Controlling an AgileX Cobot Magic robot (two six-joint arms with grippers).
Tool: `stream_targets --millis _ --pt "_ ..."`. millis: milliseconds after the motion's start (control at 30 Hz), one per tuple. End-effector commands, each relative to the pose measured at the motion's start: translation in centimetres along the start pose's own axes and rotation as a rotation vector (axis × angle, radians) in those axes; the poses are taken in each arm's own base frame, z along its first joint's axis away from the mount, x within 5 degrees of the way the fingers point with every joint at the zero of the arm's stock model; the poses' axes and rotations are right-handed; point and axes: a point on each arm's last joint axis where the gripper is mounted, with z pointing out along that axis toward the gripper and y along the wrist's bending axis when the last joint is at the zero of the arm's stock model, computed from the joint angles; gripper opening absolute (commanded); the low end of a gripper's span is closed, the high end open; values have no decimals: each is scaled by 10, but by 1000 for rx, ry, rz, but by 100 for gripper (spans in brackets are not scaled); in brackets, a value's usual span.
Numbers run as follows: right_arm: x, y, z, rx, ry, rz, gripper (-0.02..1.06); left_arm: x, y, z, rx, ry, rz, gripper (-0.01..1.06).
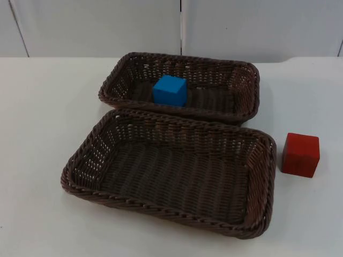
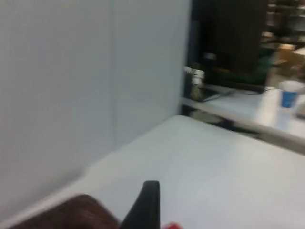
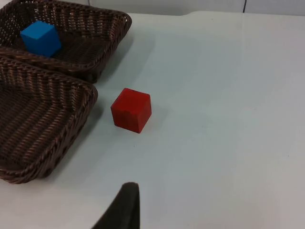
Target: Pick up one cube with the left hand and place it into the upper basket. Pick up one cube with the right hand and place it into the lower basket.
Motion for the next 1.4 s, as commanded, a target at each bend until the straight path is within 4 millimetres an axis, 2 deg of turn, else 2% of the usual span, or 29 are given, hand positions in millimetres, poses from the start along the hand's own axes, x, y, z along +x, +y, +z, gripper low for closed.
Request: stream_targets --millis 0,133,233,400,467,567,600,633,733,767,800,867,933,967,1033,1067,1133,1200,1233,1267,1367 --pt "0 0 0 -2 -8 -4 105 3 -4 3 58 17 -161 88" --pt "0 0 0 -2 -8 -4 105 6 -15 7 180 65 -268 88" --pt "0 0 0 -2 -8 -4 105 12 -29 10 362 165 -361 88" --pt "0 0 0 -2 -8 -4 105 11 -40 4 398 152 -313 88" --pt "0 0 0 -2 -8 -4 105 8 -37 3 345 111 -256 88" --pt "0 0 0 -2 -8 -4 105 -11 -24 -7 59 -68 59 88" --pt "0 0 0 -2 -8 -4 105 -11 -24 -7 59 -68 59 88" --pt "0 0 0 -2 -8 -4 105 -21 -18 -13 -61 -119 147 88" --pt "0 0 0 -2 -8 -4 105 -51 7 -40 -528 -276 261 88" --pt "0 0 0 -2 -8 -4 105 -65 17 -57 -752 -335 310 88" --pt "0 0 0 -2 -8 -4 105 -65 17 -57 -752 -335 310 88" --pt "0 0 0 -2 -8 -4 105 -77 29 -83 -1070 -379 373 88" --pt "0 0 0 -5 -8 -2 105 -78 39 -102 -1323 -342 435 88" --pt "0 0 0 -5 -8 -2 105 -78 39 -102 -1323 -342 435 88" --pt "0 0 0 -5 -8 -2 105 -72 47 -114 -1515 -247 499 88" --pt "0 0 0 -5 -8 -2 105 -67 51 -119 -1581 -218 468 88" --pt "0 0 0 -5 -8 -2 105 -60 56 -121 -1627 -162 412 88" --pt "0 0 0 -5 -8 -2 105 -37 68 -117 -1643 126 268 88" --pt "0 0 0 -5 -8 -2 105 -28 70 -112 -1590 229 219 88" --pt "0 0 0 -5 -8 -2 105 -28 70 -112 -1590 229 219 88" --pt "0 0 0 -5 -8 -2 105 -8 61 -94 -1368 368 64 88"
